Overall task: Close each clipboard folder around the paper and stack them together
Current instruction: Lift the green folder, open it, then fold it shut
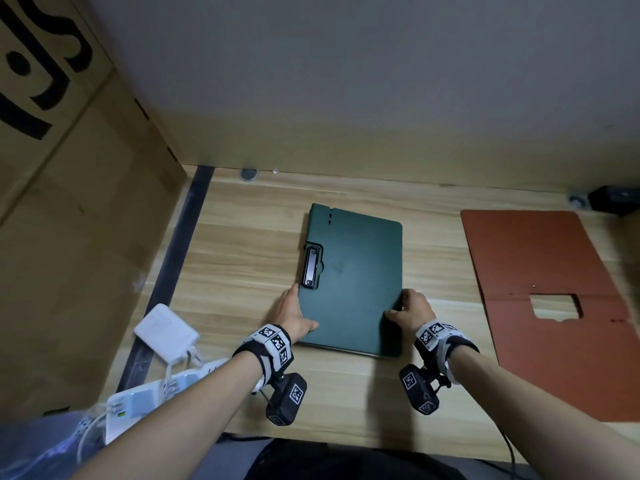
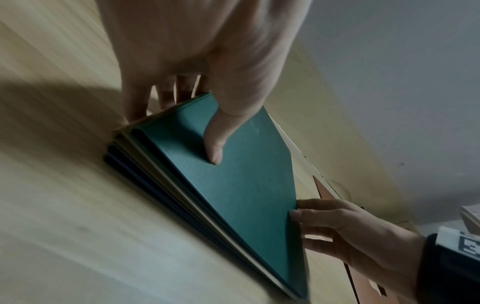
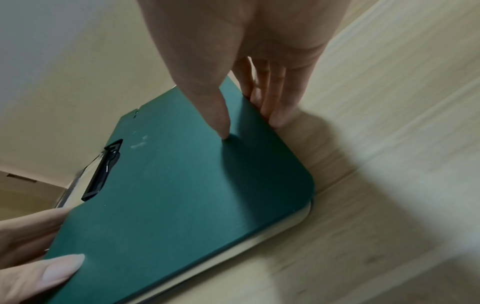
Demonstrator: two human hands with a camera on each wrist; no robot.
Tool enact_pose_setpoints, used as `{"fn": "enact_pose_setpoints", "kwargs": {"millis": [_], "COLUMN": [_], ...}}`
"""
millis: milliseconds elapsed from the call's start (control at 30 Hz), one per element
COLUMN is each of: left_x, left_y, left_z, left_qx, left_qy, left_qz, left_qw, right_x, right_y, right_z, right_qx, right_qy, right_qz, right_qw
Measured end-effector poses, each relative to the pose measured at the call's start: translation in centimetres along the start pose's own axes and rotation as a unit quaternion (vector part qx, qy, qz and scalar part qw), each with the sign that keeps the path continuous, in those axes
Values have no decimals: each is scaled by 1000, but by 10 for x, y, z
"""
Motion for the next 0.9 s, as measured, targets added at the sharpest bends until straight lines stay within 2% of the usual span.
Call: {"fn": "enact_pose_setpoints", "kwargs": {"millis": [133, 267, 333, 433, 533, 667, 733, 833, 900], "left_x": [-16, -22, -21, -20, -24, -40, -51, -68, -81], "left_y": [13, 26, 37, 65, 96, 124, 132, 138, 140], "left_z": [-4, -11, -14, -20, -24, -30, -34, -39, -43], "left_qx": [8, 11, 5, -18, -53, -72, -68, -58, -43], "left_qy": [-8, -5, 11, 60, 92, 80, 60, 21, -8], "left_qz": [-11, 16, 67, 107, 57, 6, -2, -6, -14], "left_qw": [1000, 1000, 998, 992, 993, 994, 996, 998, 999], "right_x": [16, 35, 50, 78, 109, 137, 145, 154, 155], "right_y": [15, 32, 43, 67, 98, 138, 152, 162, 167], "right_z": [0, 1, 3, 7, 12, 15, 17, 18, 20], "right_qx": [7, 29, 50, 49, 0, -83, -126, -169, -192], "right_qy": [8, -13, -5, 46, 131, 223, 227, 186, 153], "right_qz": [21, 52, 34, 9, -15, -28, -30, -21, 26], "right_qw": [1000, 998, 998, 998, 991, 971, 965, 968, 969]}}
Point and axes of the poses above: each hand's wrist, its own z-axis towards the middle knuckle, its own x-axis out of the back of the hand, y = z × x, the point moved 1 cm from there along z, towards the middle knuckle, and after that the axes turned 4 degrees about y, right-handed, at the moved point
